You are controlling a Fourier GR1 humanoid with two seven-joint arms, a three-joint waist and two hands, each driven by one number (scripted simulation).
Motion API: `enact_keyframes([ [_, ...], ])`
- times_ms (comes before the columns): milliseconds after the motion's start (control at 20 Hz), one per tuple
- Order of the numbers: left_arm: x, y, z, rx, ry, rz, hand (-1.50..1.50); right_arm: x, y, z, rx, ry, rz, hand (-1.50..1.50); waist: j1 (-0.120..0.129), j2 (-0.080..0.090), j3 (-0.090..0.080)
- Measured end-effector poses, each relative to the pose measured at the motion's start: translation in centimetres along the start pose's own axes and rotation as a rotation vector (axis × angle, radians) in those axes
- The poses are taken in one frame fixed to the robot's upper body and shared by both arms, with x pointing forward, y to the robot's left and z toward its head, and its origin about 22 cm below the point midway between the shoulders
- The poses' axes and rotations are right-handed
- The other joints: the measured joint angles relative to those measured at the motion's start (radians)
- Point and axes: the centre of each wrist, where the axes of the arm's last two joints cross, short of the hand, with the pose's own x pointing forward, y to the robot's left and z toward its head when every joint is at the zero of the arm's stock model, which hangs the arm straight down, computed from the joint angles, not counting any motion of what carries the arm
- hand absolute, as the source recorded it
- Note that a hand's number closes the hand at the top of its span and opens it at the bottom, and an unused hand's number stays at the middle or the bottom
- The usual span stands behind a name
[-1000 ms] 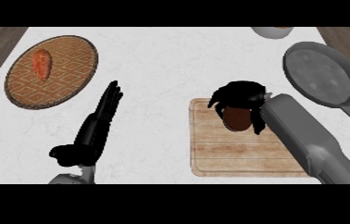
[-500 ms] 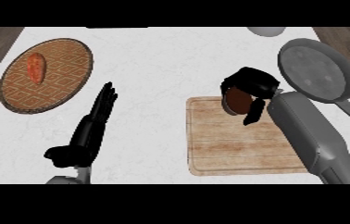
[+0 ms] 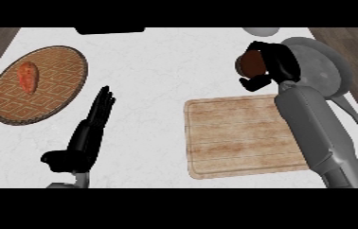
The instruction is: Pick the cupcake from the cutting board and place it in the pan
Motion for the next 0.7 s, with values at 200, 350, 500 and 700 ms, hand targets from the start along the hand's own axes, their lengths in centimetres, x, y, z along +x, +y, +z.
enact_keyframes([
  [200, 0.2, 0.1, -0.2, -0.005, -0.001, 0.002, 0.00, 2.7, -1.5, 0.4, -0.162, 0.123, -0.066, 1.50, 0.007, 0.004, 0.001],
  [350, 0.2, -0.3, -0.3, -0.012, -0.007, 0.003, 0.00, 3.9, -3.4, 1.0, -0.254, 0.217, -0.128, 1.50, 0.019, 0.010, 0.002],
  [500, 0.5, -0.5, -0.2, -0.026, -0.015, 0.009, 0.00, 3.0, -4.3, 2.5, -0.317, 0.301, -0.184, 1.50, 0.035, 0.017, 0.003],
  [700, 0.5, -1.0, -0.7, -0.049, -0.025, 0.008, 0.00, -0.1, -5.5, 3.7, -0.390, 0.385, -0.237, 1.50, 0.051, 0.025, 0.003],
])
